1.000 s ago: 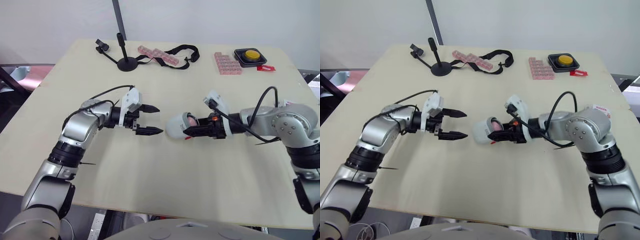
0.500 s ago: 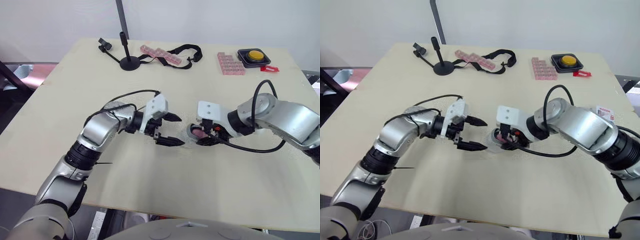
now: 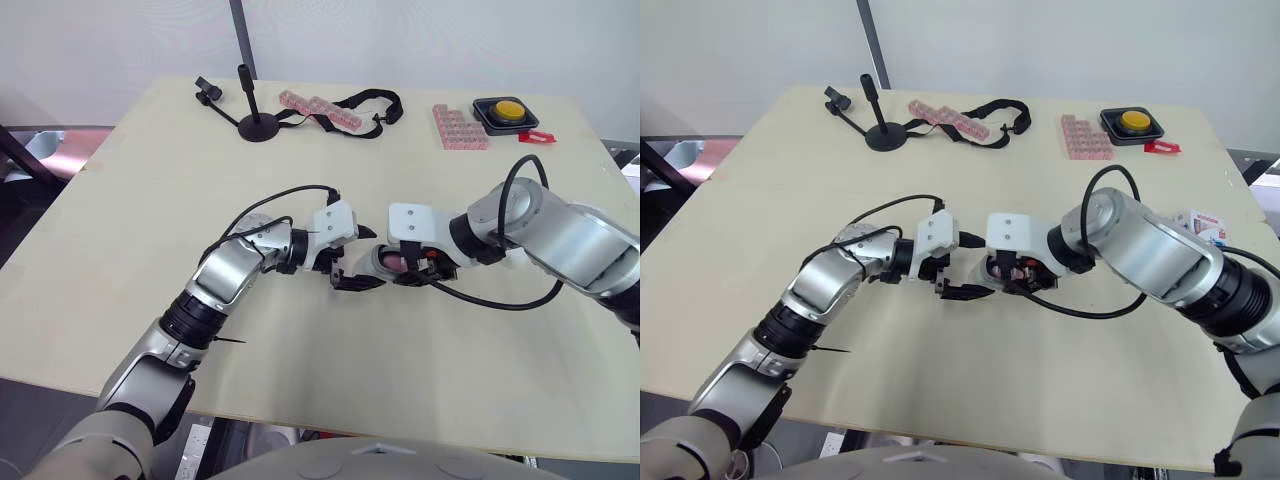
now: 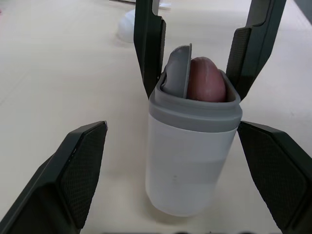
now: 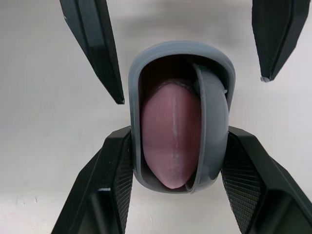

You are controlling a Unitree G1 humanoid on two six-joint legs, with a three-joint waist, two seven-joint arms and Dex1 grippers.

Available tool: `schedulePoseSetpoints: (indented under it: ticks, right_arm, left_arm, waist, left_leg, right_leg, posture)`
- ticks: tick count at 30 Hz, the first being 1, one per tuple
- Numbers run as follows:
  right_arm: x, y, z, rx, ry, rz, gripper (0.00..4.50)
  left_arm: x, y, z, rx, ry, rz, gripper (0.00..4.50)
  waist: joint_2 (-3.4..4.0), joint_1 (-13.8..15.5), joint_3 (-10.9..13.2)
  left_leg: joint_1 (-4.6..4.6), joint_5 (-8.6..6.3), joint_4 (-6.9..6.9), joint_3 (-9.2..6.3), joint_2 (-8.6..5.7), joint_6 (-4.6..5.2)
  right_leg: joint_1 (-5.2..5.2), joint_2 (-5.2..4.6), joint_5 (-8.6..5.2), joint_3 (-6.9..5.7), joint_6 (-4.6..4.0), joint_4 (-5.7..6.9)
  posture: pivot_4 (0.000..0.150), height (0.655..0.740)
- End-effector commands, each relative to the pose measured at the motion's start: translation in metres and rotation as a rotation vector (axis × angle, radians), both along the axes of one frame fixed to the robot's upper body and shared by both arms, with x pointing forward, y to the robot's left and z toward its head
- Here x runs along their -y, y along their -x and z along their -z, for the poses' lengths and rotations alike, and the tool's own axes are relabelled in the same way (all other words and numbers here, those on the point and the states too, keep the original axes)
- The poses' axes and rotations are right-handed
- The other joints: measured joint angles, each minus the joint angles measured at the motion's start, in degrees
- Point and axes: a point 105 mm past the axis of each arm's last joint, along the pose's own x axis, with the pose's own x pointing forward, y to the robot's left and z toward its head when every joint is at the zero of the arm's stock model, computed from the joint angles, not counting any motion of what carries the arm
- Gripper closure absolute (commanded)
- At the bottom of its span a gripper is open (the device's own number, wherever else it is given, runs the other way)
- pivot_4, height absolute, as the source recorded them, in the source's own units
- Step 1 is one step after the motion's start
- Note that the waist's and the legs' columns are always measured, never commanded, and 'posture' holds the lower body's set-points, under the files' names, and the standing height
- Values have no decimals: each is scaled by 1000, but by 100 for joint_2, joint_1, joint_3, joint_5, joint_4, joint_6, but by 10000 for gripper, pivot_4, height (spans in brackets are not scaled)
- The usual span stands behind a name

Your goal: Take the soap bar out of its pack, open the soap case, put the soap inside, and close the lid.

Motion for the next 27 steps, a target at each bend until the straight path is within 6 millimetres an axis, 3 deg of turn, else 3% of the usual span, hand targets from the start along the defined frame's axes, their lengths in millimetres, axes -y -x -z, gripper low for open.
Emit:
schedulePoseSetpoints:
  ticks: [1,27]
  right_arm:
    - [-3,0,-7,33,-6,-27,24287]
    - [-2,1,-3,27,7,-28,24287]
  left_arm:
    - [5,3,-8,52,12,36,88]
    - [10,4,-11,78,-7,96,88]
  waist:
    - [0,0,0]
    - [0,-6,0]
  left_leg:
    - [0,0,1,0,0,0]
    - [2,0,30,1,1,1]
  right_leg:
    - [0,0,0,2,0,0]
    - [-9,-10,-1,25,-2,41]
  posture:
    - [1500,7400]
    - [1500,7400]
